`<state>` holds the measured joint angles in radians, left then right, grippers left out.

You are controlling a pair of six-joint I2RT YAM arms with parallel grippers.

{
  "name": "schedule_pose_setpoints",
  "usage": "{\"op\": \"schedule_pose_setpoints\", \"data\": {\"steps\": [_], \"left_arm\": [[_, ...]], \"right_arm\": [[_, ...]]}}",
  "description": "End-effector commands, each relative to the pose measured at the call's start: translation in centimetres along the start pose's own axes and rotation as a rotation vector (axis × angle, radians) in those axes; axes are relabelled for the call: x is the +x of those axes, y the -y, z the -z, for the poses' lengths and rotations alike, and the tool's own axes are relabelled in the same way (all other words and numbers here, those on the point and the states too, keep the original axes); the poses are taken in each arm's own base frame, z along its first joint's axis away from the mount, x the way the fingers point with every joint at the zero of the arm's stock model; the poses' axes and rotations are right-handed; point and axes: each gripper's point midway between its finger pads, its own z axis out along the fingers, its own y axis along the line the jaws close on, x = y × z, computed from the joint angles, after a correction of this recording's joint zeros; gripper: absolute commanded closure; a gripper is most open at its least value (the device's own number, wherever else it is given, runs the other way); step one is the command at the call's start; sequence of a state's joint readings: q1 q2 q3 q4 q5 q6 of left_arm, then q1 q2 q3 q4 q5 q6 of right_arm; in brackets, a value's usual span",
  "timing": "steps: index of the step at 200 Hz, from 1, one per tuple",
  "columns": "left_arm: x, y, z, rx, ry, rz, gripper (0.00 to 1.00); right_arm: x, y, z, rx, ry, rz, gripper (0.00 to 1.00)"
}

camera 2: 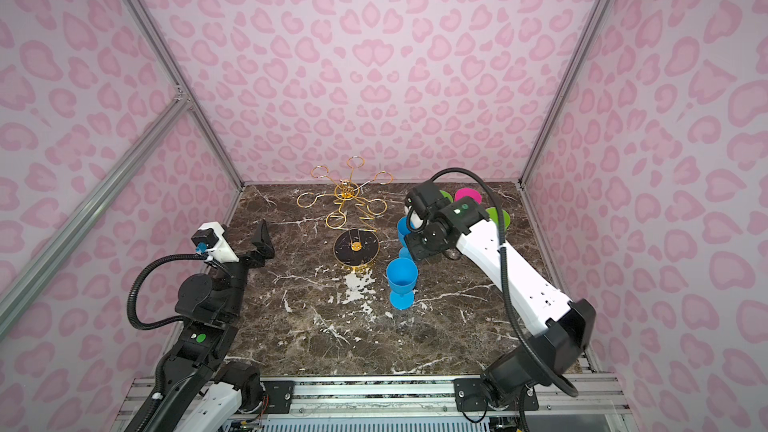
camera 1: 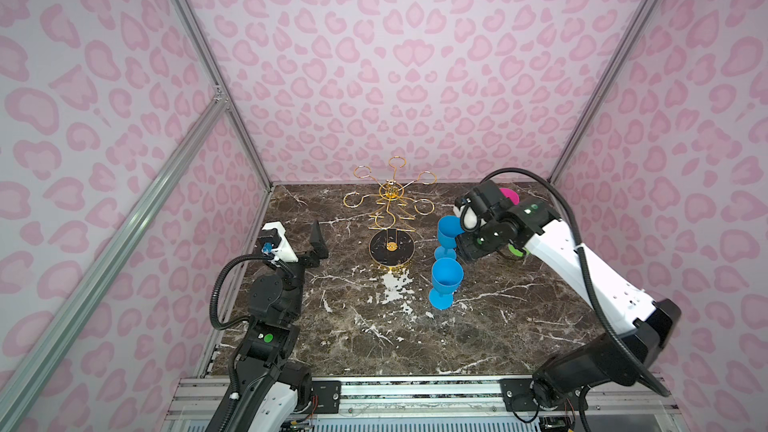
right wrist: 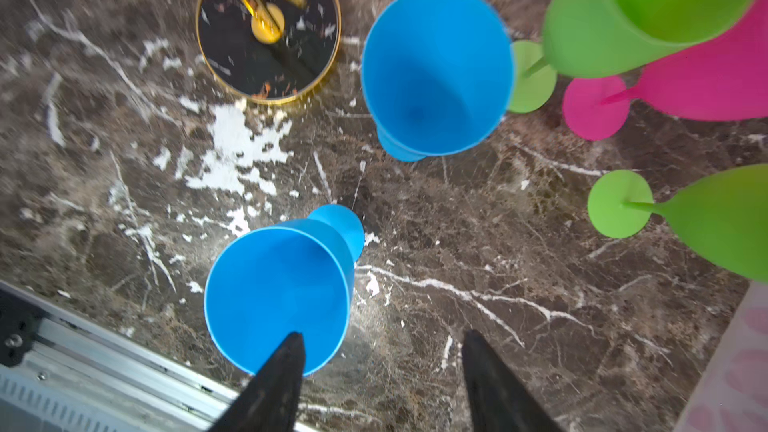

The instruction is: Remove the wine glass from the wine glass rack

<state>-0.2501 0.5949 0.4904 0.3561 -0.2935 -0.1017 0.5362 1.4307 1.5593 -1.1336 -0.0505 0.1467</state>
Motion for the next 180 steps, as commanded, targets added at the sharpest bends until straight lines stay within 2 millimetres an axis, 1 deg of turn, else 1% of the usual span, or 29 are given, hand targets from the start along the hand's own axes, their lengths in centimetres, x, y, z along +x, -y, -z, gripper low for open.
{"op": "schedule_pose_setpoints", "data": {"steps": [1,13,23,29,47,63,77,86,87,103,113,133,142,157,177,180], "left_arm": [[0.1,0.2,-0.7,0.013,0.047,-0.003,0.03],[1.8,0.3,-1.2,0.015,0.021,-0.013,0.03],[3.4,0.0,-1.5,0.002,-0.005,-0.028,0.03],[4.3,-0.3,-1.6,-0.012,-0.018,-0.031,0.03],[6.5,-0.8,-1.5,-0.032,-0.040,-0.064,0.03],[8.3,-1.5,-1.5,-0.058,-0.062,-0.096,0.03],[9.8,-1.9,-1.4,-0.057,-0.086,-0.118,0.03],[10.9,-2.5,-1.4,-0.068,-0.101,-0.125,0.03],[11.0,-2.5,-1.3,-0.069,-0.104,-0.125,0.03],[12.7,-3.6,-1.4,-0.081,-0.130,-0.127,0.03],[13.6,-4.3,-1.5,-0.087,-0.142,-0.102,0.03],[15.5,-5.0,-1.6,-0.074,-0.181,-0.097,0.03],[15.9,-5.2,-1.6,-0.074,-0.196,-0.120,0.02],[16.4,-5.8,-1.6,-0.083,-0.198,-0.110,0.03],[17.7,-6.3,-1.7,-0.081,-0.226,-0.120,0.03],[17.8,-6.5,-1.7,-0.085,-0.221,-0.119,0.01]], "right_arm": [[-2.3,1.1,1.1,-0.048,0.235,-0.059,0.12],[-2.7,3.1,1.6,0.002,0.349,-0.097,0.02],[-2.6,4.6,1.8,0.040,0.409,-0.124,0.02],[-2.2,5.3,1.5,0.064,0.430,-0.133,0.02],[-1.5,7.3,1.1,0.148,0.504,-0.160,0.02],[-0.9,8.5,0.5,0.184,0.577,-0.177,0.02],[-0.1,9.7,-0.5,0.214,0.616,-0.199,0.02],[0.5,10.5,-1.3,0.242,0.630,-0.215,0.02],[0.2,10.5,-1.0,0.244,0.645,-0.217,0.02],[1.1,11.3,-2.2,0.283,0.677,-0.213,0.02],[1.5,11.8,-2.7,0.310,0.698,-0.216,0.02],[1.9,12.9,-3.3,0.372,0.748,-0.207,0.02],[2.1,13.6,-3.5,0.403,0.766,-0.218,0.02],[2.2,14.6,-3.9,0.436,0.787,-0.213,0.02],[2.5,15.4,-5.1,0.443,0.755,-0.198,0.02],[2.5,15.5,-5.3,0.445,0.753,-0.194,0.02]]}}
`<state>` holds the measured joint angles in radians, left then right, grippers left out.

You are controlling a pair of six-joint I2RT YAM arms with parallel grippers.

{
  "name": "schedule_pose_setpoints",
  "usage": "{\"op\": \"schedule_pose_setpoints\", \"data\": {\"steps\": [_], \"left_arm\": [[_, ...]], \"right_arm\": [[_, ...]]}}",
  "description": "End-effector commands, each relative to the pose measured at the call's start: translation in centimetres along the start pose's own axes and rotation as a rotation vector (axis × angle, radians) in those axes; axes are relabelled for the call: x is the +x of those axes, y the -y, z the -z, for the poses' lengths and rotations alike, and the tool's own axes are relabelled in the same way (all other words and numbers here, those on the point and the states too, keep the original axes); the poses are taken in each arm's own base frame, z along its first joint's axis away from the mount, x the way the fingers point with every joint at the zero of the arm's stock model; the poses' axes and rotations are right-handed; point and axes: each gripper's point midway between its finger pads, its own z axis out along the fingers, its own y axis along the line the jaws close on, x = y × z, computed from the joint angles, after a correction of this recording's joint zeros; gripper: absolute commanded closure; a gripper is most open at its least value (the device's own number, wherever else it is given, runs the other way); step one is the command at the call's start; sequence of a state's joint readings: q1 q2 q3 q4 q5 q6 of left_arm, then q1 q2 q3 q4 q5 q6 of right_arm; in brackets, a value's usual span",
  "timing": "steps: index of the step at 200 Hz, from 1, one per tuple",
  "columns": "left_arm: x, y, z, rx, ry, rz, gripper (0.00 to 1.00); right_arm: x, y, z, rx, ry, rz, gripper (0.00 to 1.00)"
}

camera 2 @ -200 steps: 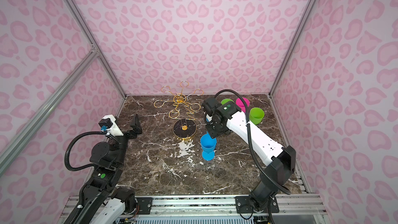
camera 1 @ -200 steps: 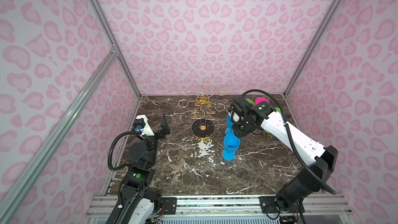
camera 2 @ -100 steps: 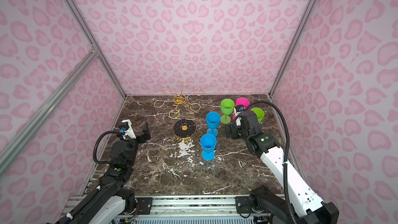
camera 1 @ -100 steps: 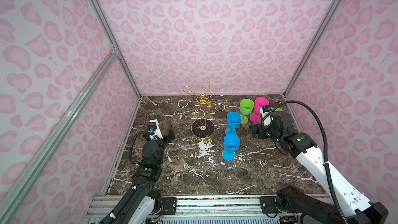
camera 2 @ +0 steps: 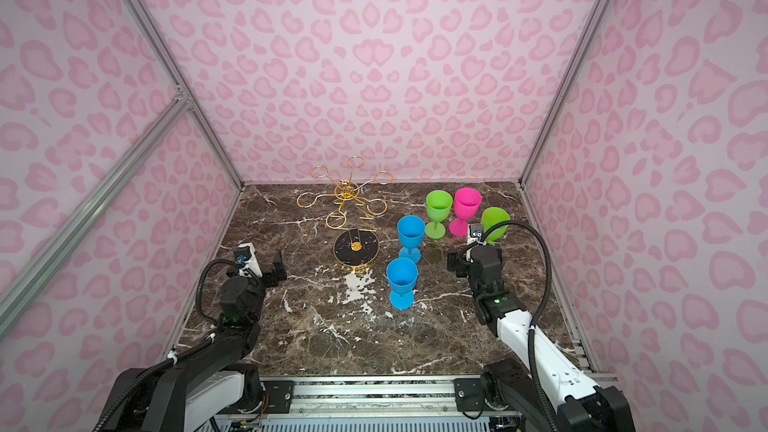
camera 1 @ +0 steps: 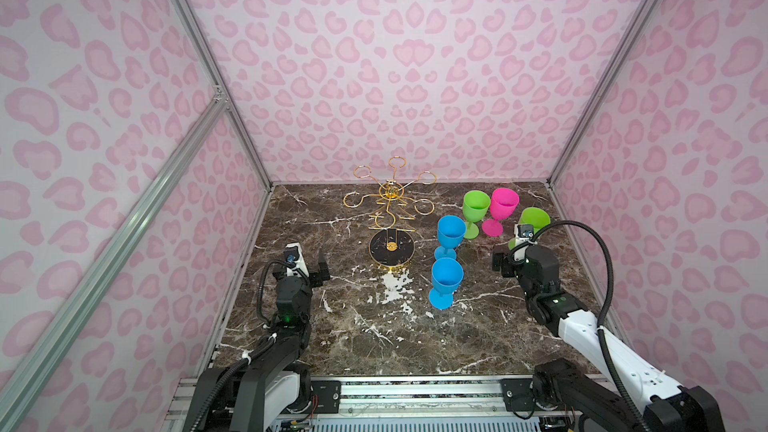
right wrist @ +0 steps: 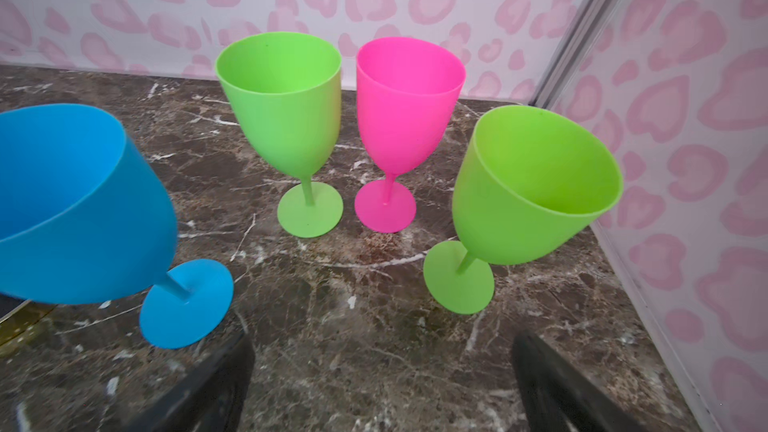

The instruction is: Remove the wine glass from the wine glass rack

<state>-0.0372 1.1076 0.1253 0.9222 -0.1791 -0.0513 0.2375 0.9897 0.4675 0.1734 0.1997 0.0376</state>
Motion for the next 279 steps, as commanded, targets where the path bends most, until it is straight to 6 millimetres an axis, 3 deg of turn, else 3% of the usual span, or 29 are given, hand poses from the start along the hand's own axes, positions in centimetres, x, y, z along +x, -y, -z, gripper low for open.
{"op": "schedule_pose_setpoints", "data": {"steps": [1,85,132,255,279], "left_arm": [[-1.2,0.2,-0.3,0.033,0.077,0.007,0.02],[1.1,0.7,-3.1,0.086,0.019,0.003,0.01],[1.1,1.1,-3.1,0.106,0.016,-0.001,0.03],[1.5,0.9,-4.7,0.016,-0.052,-0.042,0.03],[1.5,-0.2,-5.1,-0.051,-0.062,-0.019,0.03]], "right_arm": [[-2.4,0.8,-0.7,0.026,0.109,0.008,0.02],[0.3,1.6,-2.4,-0.020,0.209,0.029,0.02],[1.9,1.2,-3.3,-0.067,0.215,0.032,0.02],[2.8,1.4,-3.6,-0.063,0.227,0.019,0.02],[2.8,1.4,-3.6,-0.064,0.227,0.019,0.02]]}}
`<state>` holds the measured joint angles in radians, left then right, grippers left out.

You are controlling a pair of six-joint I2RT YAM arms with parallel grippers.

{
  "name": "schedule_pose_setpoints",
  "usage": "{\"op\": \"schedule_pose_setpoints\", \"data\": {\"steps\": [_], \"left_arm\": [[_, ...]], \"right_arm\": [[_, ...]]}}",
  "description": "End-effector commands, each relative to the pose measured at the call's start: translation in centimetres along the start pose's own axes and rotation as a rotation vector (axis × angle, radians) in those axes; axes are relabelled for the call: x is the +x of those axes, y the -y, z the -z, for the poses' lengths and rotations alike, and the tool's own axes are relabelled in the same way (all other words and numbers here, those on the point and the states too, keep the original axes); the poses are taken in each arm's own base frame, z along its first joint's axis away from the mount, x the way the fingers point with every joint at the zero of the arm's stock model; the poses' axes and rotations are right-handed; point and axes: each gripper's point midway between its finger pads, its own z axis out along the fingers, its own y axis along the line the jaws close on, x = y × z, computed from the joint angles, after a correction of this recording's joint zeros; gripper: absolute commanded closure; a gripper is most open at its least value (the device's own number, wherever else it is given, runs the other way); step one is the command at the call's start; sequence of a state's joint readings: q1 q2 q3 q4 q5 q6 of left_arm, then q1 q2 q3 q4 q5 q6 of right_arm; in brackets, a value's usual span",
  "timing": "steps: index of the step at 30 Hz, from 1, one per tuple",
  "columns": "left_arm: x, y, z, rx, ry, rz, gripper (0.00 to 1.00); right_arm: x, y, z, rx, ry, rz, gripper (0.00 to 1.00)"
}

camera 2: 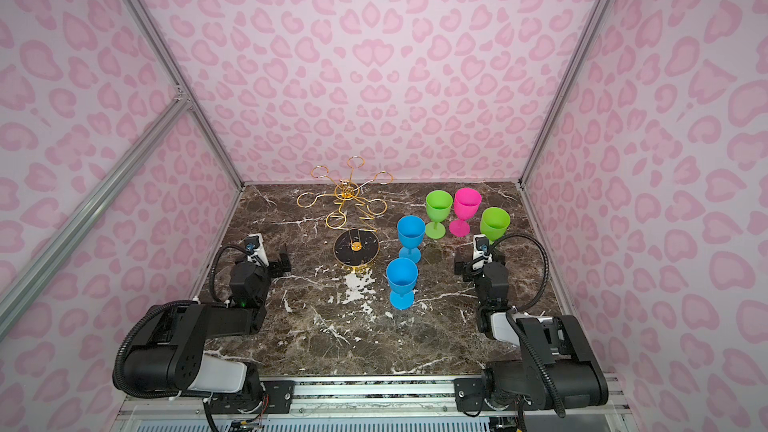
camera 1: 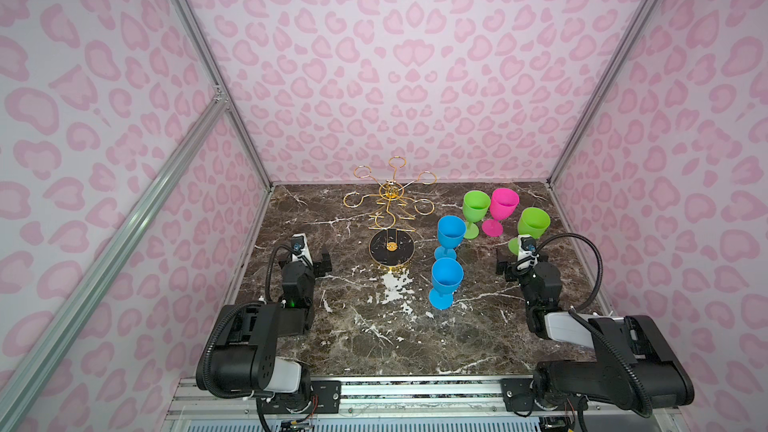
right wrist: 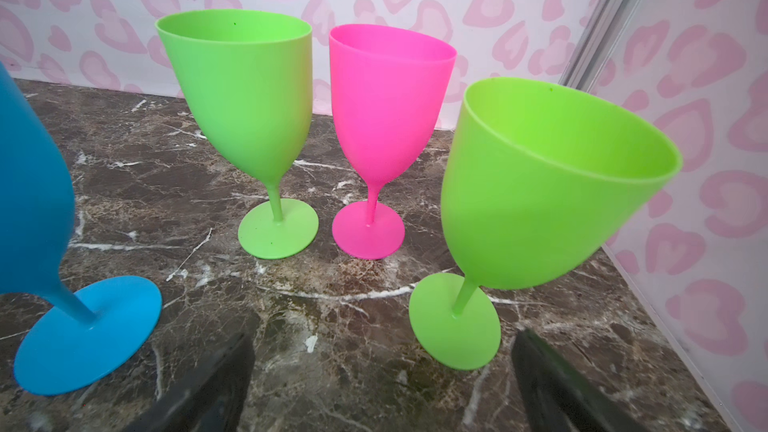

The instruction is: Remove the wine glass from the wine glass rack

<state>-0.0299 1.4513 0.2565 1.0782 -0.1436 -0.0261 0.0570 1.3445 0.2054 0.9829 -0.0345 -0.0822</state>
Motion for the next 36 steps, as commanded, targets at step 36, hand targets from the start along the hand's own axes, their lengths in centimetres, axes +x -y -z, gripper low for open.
{"op": "schedule_pose_setpoints", "data": {"steps": [36], "left_arm": [[-0.1,-1.1,-0.7,-0.064,-0.019,0.012,0.03]], "right_arm": [[-0.8,0.9,-0.2,-0.012,0.058,-0.053,0.02]]}}
